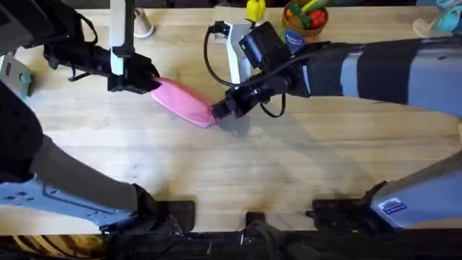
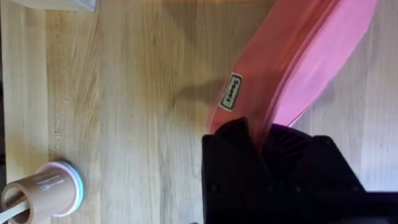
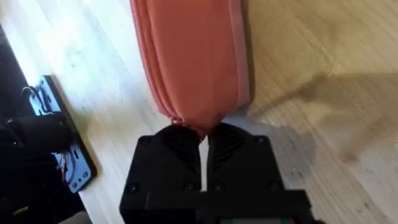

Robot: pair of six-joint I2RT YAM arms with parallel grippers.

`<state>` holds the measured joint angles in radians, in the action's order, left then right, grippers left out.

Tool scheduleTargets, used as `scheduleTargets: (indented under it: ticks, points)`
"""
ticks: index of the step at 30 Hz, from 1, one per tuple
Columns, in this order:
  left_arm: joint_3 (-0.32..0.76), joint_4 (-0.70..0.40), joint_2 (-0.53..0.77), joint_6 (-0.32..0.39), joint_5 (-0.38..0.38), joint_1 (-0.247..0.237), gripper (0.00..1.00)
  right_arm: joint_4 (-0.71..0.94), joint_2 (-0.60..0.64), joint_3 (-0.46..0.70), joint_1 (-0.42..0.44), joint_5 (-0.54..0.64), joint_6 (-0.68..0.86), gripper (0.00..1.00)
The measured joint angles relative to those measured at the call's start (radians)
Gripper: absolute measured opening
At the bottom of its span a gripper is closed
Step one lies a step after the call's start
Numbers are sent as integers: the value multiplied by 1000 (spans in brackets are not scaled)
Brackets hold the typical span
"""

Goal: Unzip the bag, pick up the pens from the table one at a time and place them inside, then zip the bag closed.

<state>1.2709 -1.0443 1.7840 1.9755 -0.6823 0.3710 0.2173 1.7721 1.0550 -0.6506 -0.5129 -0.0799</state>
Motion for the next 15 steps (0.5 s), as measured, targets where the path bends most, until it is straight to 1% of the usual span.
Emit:
scheduleTargets:
  ticks: [7,15]
  points:
    - [0,0,0,0,0,0,44,15,-13,0,0,6,-19,41]
    - [0,-19,0,0,-9,-13,44,115,-103,0,5,24,-26,34]
